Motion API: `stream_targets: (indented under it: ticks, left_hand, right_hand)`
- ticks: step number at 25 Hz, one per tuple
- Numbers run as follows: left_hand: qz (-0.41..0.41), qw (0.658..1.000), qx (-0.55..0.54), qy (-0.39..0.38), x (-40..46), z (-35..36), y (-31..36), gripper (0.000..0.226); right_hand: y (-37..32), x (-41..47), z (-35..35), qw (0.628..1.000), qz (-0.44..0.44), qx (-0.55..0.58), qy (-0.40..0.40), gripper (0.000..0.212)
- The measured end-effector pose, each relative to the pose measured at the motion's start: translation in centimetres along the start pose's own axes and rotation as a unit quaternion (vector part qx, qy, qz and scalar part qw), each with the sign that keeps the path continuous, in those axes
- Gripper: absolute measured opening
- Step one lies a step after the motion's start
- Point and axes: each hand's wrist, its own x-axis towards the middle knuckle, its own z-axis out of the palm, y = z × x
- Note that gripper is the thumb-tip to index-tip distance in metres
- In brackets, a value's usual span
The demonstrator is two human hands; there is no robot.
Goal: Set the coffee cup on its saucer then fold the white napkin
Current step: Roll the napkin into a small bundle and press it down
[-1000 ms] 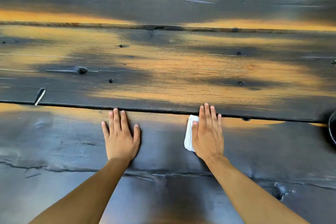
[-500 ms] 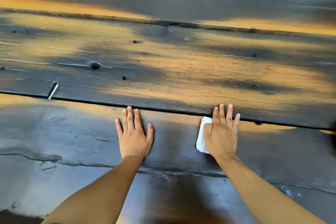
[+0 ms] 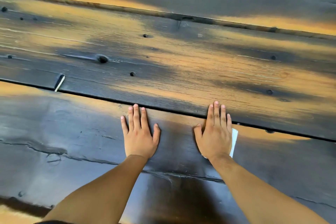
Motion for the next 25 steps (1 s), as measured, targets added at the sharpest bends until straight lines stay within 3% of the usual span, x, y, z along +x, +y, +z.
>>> stream_targets:
  ticks: [3, 7, 15, 25]
  left_hand:
    - [-0.003, 1.0, -0.013, -0.012, 0.0, -0.3, -0.1, 0.076]
    - [-0.002, 1.0, -0.013, -0.014, 0.1, -0.3, -0.1, 0.076]
    - [-0.001, 1.0, -0.004, -0.007, 0.0, 0.1, -0.1, 0.077]
    - [-0.003, 1.0, -0.014, -0.015, 0.0, -0.3, -0.2, 0.077]
  right_hand:
    - [-0.1, -0.3, -0.5, 1.0, -0.003, 0.027, 0.001, 0.076]
    - [2.5, -1.0, -1.9, 0.995, -0.014, 0.078, 0.061, 0.069]
    - [4.2, -1.1, 0.6, 0.999, -0.018, 0.037, 0.028, 0.072]
    - [1.4, -1.1, -2.1, 0.998, -0.049, 0.04, 0.022, 0.075]
